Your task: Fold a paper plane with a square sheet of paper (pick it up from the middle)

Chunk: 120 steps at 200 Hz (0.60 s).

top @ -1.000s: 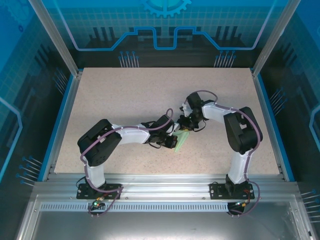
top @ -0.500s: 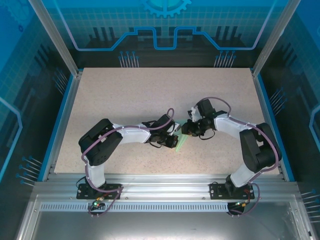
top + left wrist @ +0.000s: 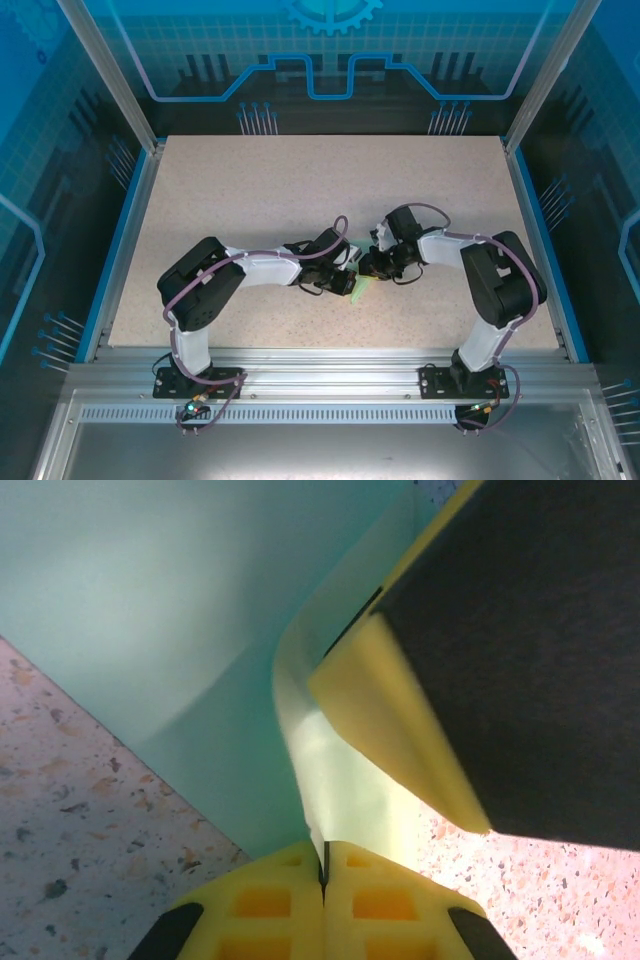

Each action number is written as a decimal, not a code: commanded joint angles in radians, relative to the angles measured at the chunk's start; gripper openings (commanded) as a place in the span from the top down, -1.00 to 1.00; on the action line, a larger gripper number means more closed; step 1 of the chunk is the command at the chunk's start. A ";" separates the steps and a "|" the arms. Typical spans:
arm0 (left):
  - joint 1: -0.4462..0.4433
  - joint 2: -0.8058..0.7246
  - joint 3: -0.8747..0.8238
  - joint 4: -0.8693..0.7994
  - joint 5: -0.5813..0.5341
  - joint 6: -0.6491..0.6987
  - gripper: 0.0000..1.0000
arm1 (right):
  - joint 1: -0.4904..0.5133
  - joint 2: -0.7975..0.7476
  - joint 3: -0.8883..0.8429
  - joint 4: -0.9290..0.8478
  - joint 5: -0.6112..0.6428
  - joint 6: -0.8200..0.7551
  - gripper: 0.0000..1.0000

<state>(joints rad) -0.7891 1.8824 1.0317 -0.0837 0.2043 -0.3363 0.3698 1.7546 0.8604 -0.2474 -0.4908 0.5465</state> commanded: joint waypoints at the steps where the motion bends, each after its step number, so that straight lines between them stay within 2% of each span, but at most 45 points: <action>1: 0.007 0.024 0.016 -0.045 -0.001 0.028 0.95 | -0.006 0.022 -0.022 0.023 -0.012 -0.006 0.65; 49: 0.006 0.038 0.028 -0.065 -0.008 0.029 0.96 | -0.012 0.048 -0.037 0.006 0.057 -0.014 0.64; 85: 0.007 0.044 0.031 -0.078 -0.014 0.029 0.97 | -0.052 -0.026 -0.058 0.083 -0.065 0.006 0.62; 120: 0.006 0.052 0.039 -0.084 -0.014 0.031 0.97 | -0.105 -0.075 -0.054 0.085 -0.093 -0.002 0.61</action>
<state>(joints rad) -0.7891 1.8938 1.0546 -0.1101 0.2039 -0.3325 0.3038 1.7149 0.8108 -0.1886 -0.5446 0.5476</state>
